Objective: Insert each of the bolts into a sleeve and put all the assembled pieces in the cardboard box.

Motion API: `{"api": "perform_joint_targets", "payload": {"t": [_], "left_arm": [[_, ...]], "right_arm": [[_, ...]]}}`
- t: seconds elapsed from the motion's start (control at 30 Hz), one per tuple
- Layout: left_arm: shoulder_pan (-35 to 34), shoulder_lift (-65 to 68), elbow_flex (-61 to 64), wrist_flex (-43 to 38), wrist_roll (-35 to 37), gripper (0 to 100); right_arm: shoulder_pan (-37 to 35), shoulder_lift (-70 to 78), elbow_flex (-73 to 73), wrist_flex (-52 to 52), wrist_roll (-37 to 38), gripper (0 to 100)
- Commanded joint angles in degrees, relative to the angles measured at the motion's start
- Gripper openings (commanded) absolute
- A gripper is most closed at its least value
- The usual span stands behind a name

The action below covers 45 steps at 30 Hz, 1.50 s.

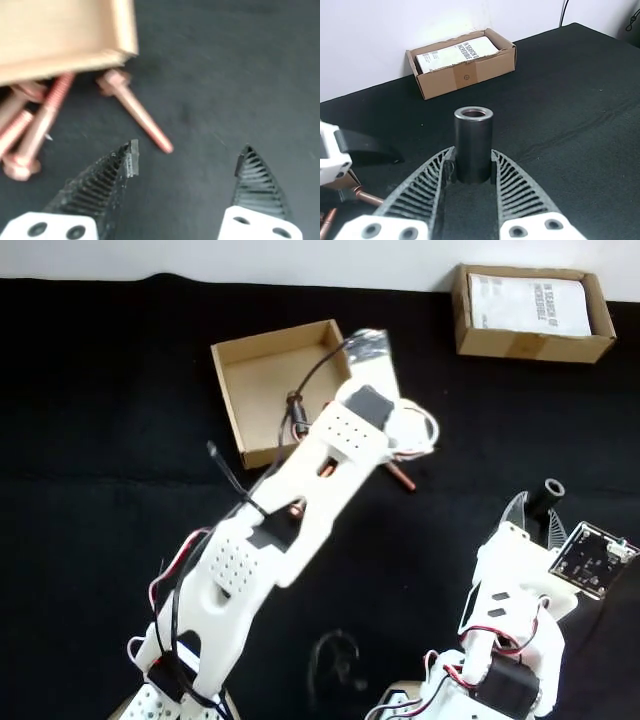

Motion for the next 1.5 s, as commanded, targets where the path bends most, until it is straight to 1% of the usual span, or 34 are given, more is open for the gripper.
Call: {"api": "perform_joint_targets", "payload": {"t": [0.0,0.3,0.5,0.63,0.7,0.77,0.83,0.87,0.9,0.93,1.0,1.07,1.17,1.23,1.37,1.47], "left_arm": [[-2.6,1.1,-2.1,-1.4,0.7,32],[-4.0,4.3,-2.1,-1.9,1.8,32],[-4.1,7.8,-2.1,-4.4,1.8,31],[-5.1,11.4,-2.1,-8.1,1.8,31],[-5.8,12.4,-2.2,-9.9,1.8,25],[-6.2,12.4,-3.1,-10.7,1.5,14],[-6.2,12.5,-3.6,-10.6,1.4,1],[-6.2,12.5,-3.5,-10.6,1.4,1],[-6.2,12.5,-3.4,-10.6,1.4,3],[-6.2,12.5,-3.4,-10.6,1.4,3],[-6.3,12.5,-3.4,-10.5,1.4,1],[-6.3,12.5,-3.4,-10.5,1.4,1],[-5.8,12.0,-4.0,-8.4,1.4,1],[-5.8,12.0,-7.0,-5.7,1.1,1],[-5.1,12.1,-16.9,1.1,-3.5,1],[-3.6,12.1,-26.9,7.2,-7.9,1]], "right_arm": [[-0.7,-0.5,0.0,-0.9,-0.4,0.6],[-0.7,-0.7,2.4,-1.0,-0.5,0.6],[-0.7,-0.7,2.3,-1.0,-0.5,0.6],[-0.5,-0.7,2.2,-1.0,-1.5,0.6],[-0.4,-0.7,2.2,-1.0,-2.5,0.6],[-0.4,-0.7,2.1,-1.0,-2.5,0.6],[-0.4,-0.7,2.1,-1.0,-2.5,0.6],[-0.4,-0.7,2.1,-1.0,-2.5,0.6],[-0.4,-0.7,2.1,-1.0,-2.5,0.6],[-0.4,-0.7,2.1,-1.0,-2.5,0.6],[-0.4,-0.7,2.1,-1.0,-2.5,0.6],[-0.4,-0.7,2.1,-1.0,-2.5,0.6],[-0.4,-0.7,2.1,-1.0,-2.5,0.6],[-0.4,-0.7,2.1,-1.0,-2.5,0.6],[-0.8,-0.7,2.2,-1.0,-2.5,0.6],[-3.4,-0.7,2.7,-1.2,-2.5,0.6]]}}
